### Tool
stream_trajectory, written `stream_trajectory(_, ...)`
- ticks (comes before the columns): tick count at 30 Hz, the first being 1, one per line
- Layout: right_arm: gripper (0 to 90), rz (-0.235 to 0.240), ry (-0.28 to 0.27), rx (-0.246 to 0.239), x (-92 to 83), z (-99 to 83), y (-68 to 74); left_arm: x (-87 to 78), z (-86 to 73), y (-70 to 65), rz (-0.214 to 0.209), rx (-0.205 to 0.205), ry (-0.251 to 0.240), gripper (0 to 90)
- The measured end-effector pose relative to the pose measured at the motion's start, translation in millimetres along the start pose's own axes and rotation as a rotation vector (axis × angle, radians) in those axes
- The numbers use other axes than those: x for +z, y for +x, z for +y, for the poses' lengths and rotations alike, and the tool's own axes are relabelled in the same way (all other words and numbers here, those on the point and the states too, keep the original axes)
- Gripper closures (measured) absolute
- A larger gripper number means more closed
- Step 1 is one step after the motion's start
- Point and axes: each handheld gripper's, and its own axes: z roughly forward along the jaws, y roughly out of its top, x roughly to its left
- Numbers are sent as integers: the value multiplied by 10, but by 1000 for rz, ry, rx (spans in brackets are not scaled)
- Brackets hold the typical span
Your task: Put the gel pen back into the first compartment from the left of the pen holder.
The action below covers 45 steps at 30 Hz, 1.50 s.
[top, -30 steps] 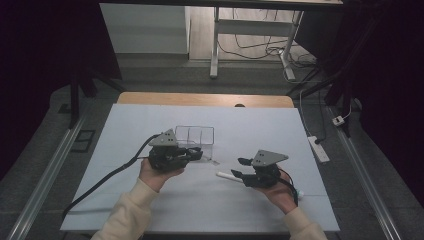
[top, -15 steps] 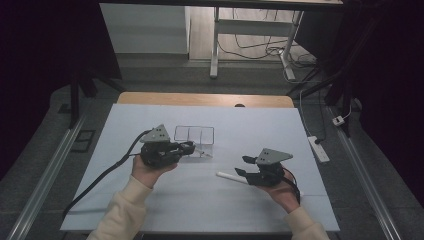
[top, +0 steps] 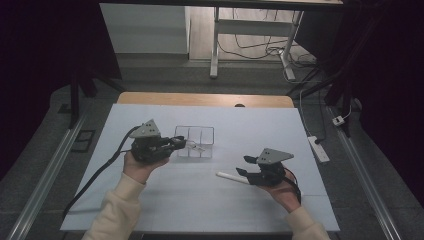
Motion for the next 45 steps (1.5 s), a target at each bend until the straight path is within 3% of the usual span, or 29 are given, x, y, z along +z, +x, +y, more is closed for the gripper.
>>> stream_trajectory(9, 466, -3, -3, 8, -20, -1, -9, -130, 21, 102, 36, -7, -9, 795)
stream_trajectory(19, 464, -11, -1, 10, -39, -19, -31, -245, 123, 421, 77, -74, 12, 795)
stream_trajectory(24, 464, -8, 1, 12, -30, -28, -34, -229, 150, 518, 105, -85, 42, 795)
stream_trajectory(33, 463, -9, 14, 15, -23, -48, -43, -249, 303, 543, 104, -72, 59, 795)
stream_trajectory(38, 459, -7, 21, 14, -7, -61, -45, -245, 340, 575, 111, -70, 105, 795)
stream_trajectory(45, 458, -4, 27, 17, 5, -63, -38, -90, 313, 610, 114, -73, 169, 792)
